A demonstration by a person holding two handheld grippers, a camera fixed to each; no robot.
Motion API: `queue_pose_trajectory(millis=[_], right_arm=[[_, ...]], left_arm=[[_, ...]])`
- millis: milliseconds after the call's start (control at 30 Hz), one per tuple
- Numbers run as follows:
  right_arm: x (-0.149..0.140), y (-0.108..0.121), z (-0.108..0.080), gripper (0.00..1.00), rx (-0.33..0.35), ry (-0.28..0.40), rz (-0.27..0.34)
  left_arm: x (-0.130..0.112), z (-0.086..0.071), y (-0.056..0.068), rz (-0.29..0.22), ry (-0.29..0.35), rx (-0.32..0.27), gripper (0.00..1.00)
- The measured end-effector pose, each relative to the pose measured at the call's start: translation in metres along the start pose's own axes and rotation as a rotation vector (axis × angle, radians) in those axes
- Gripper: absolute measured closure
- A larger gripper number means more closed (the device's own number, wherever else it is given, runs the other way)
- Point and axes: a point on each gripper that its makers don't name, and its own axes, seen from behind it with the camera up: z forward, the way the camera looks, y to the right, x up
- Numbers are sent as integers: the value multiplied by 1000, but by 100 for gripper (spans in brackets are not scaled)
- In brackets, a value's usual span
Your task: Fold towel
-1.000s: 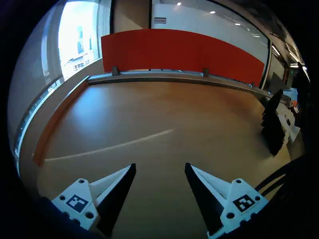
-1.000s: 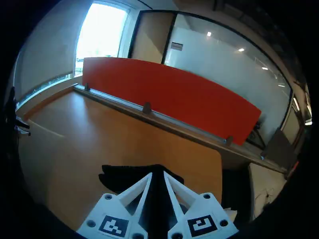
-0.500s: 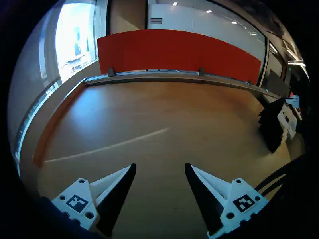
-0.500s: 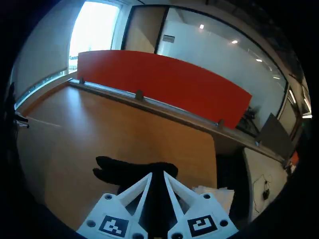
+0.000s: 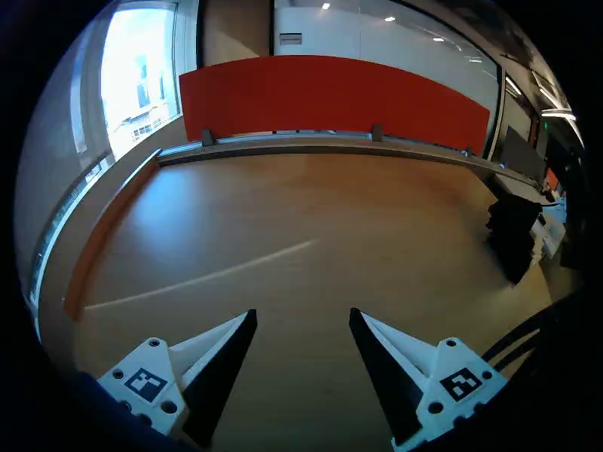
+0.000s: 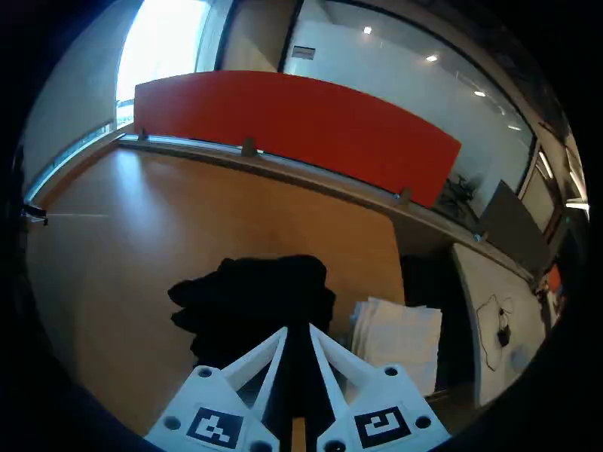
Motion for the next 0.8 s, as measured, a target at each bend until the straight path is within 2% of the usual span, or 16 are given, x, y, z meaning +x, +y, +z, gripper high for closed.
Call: queue_pose_trajectory(millis=[400,800], right_arm=[[-55,5,4,95,-27,-65,74],[-93,3,17,95,-37,-130,119]], left_arm=[[-2,-1,1,18,-6,-1,9],[-5,-1,-1,33,-13,5,9]])
